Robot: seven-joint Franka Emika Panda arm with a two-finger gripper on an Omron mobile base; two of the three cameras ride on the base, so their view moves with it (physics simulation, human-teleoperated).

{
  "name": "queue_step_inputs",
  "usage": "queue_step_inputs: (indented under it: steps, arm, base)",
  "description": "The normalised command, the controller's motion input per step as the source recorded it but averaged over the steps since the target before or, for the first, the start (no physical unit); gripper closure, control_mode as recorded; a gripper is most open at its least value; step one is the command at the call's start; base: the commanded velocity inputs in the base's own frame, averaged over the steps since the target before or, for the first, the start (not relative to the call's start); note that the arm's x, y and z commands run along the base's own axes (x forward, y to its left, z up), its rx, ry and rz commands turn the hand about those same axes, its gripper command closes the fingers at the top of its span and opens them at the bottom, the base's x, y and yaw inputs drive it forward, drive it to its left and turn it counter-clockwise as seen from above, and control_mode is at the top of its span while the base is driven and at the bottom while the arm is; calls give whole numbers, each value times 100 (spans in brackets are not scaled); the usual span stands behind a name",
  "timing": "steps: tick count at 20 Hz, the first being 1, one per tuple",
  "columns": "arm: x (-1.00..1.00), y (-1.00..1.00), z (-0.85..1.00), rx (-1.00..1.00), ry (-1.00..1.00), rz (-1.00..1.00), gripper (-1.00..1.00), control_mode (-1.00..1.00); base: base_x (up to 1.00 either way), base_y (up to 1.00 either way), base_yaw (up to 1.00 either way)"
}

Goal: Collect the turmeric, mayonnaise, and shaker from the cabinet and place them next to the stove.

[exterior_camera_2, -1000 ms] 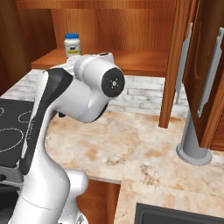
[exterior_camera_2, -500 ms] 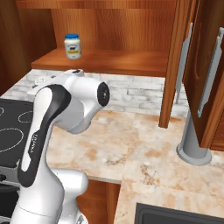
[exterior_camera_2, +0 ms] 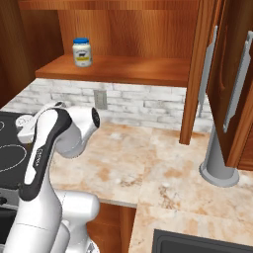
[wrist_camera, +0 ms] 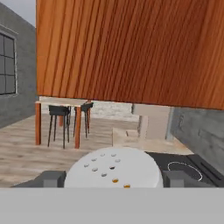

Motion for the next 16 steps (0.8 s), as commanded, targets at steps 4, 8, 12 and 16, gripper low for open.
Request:
queue_step_inputs:
  steps: [4, 8, 12, 16]
  arm:
    - [36, 14, -89, -10, 0, 12, 100, -100]
    - [52, 2, -61, -1, 0, 8, 100, -100]
    - [63, 23, -46, 0, 1, 0, 100, -100]
    - [69, 26, -42, 1, 1, 0, 100, -100]
  base:
    - [0, 0, 0]
    - [0, 0, 0]
    - [0, 0, 0]
    - [0, 0, 0]
